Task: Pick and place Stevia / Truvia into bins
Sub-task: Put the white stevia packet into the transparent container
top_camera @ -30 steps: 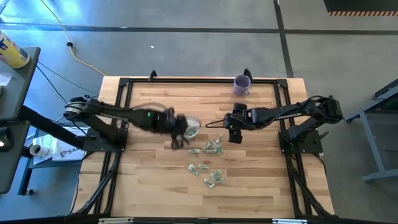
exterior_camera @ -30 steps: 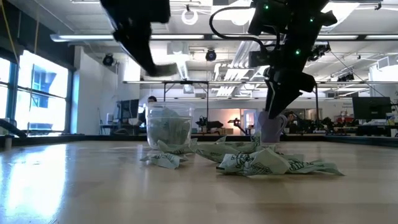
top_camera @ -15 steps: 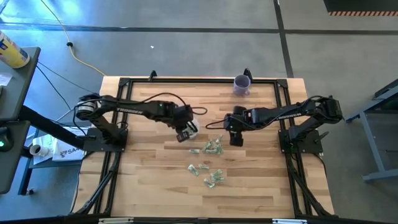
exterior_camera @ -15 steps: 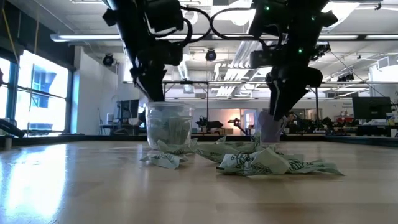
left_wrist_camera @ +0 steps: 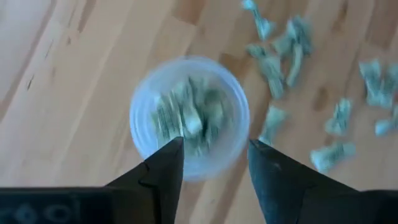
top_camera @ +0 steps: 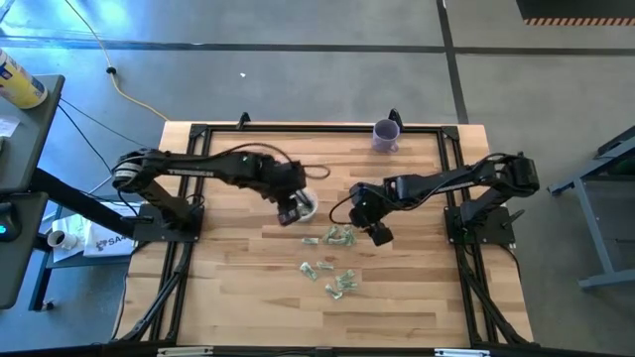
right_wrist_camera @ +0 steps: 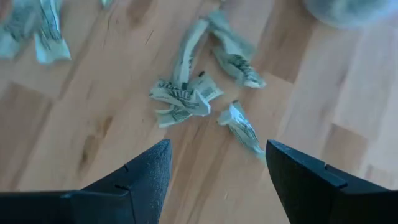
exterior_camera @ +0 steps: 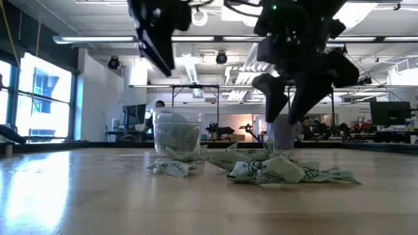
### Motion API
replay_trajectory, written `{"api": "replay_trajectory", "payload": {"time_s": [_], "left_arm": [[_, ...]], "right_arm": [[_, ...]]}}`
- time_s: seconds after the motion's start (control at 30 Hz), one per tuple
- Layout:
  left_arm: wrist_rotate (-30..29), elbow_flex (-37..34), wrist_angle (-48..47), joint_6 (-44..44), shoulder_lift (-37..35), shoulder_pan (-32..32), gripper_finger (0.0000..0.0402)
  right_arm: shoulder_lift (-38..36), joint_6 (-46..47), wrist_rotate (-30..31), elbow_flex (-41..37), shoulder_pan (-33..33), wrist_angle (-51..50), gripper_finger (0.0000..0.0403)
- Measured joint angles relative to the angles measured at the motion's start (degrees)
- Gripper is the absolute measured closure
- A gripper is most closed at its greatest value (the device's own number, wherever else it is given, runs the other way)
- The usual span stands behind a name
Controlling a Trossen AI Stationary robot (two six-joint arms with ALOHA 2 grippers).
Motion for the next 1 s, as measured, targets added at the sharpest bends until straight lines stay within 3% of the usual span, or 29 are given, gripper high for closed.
{"api": "replay_trajectory", "payload": {"time_s": [0.3,0.53,0.77,0.93,1.0], "left_arm": [[-9.6,-3.2,-8.9,-12.0,-6.0,-8.6,0.0216],[-11.5,-7.4,-9.9,-23.1,-9.7,-13.6,0.0235],[-12.6,-9.8,-10.4,-28.3,-11.0,-15.5,0.0241],[-13.6,-9.9,-11.2,-28.9,-11.0,-15.5,0.0241],[-14.7,-9.9,-11.7,-29.2,-11.0,-16.0,0.0241]], "right_arm": [[8.9,-4.7,5.0,0.0,-0.2,7.3,0.0151],[12.5,-5.1,2.3,0.2,-1.6,7.6,0.0169],[12.8,-0.5,-1.0,0.1,-4.1,6.7,0.0274],[12.5,5.2,0.1,0.4,-5.5,5.4,0.0373],[12.0,7.9,1.6,1.4,-5.9,3.7,0.0394]]}}
